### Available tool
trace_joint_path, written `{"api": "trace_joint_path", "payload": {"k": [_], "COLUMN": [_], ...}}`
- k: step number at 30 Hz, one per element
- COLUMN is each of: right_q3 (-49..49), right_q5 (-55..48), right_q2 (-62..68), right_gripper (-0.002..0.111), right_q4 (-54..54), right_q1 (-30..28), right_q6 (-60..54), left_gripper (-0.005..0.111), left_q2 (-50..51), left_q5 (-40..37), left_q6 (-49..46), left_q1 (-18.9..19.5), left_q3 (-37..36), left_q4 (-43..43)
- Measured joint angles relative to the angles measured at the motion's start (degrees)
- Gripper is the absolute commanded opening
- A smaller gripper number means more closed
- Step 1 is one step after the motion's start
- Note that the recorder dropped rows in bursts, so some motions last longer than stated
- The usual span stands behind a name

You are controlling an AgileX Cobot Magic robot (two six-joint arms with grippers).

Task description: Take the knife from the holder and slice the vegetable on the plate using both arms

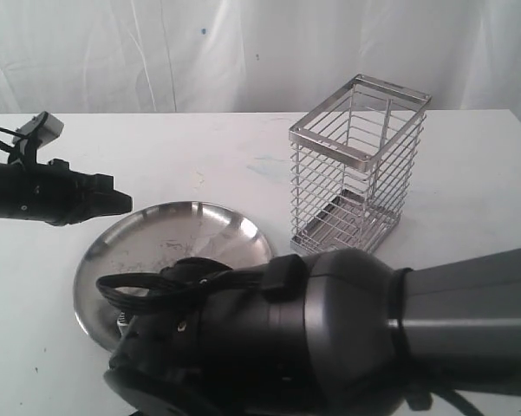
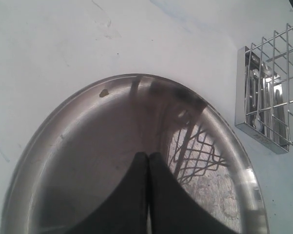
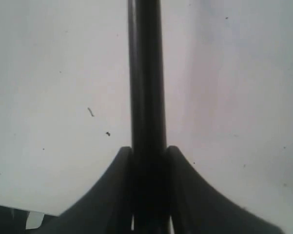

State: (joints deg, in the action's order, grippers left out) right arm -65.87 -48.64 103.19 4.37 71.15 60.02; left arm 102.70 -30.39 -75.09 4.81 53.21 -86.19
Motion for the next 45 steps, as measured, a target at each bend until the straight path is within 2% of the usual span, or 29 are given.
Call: {"api": "trace_joint_path", "payload": {"k": [45], "right_q3": [6.12], "right_q5": [4.74], "right_q2": [1.62], "right_gripper": [0.000], "right_q4": [-5.31], "right_q1": [-0.08], "right_q6": [-2.28], "left_gripper": [0.000], "left_q2": [0.26], "left_q5": [-4.48], "left_q6": [-1.59], "left_q1": [0.00], "left_q3": [0.00], "left_q4": [0.00]}}
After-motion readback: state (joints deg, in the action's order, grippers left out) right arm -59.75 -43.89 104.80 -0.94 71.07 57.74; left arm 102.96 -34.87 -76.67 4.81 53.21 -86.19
